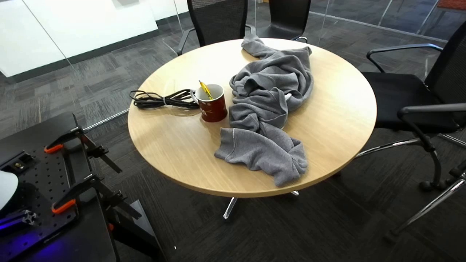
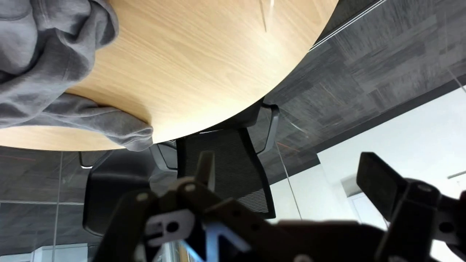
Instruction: Pick up the pen from the cup and put it on the table
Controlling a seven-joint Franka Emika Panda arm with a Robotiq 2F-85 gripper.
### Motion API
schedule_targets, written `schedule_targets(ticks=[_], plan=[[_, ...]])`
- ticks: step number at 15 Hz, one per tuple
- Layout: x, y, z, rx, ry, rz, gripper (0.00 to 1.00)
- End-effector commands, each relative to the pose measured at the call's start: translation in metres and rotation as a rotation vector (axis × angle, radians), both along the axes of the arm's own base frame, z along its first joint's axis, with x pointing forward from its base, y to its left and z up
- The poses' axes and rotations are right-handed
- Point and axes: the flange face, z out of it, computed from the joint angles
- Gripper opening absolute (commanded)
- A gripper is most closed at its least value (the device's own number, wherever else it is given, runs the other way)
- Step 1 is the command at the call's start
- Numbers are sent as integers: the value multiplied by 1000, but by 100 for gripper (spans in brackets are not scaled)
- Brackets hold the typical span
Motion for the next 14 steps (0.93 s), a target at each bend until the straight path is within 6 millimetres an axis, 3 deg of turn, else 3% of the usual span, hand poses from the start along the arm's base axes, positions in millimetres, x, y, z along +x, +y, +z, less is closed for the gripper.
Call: schedule_targets(ticks=[1, 6, 8, 14], plan=[[13, -6, -10, 18, -59, 88, 100], [7, -16, -26, 132, -135, 252, 100], [6, -25, -31, 119, -81, 235, 100], [1, -24, -36, 111, -86, 218, 100]])
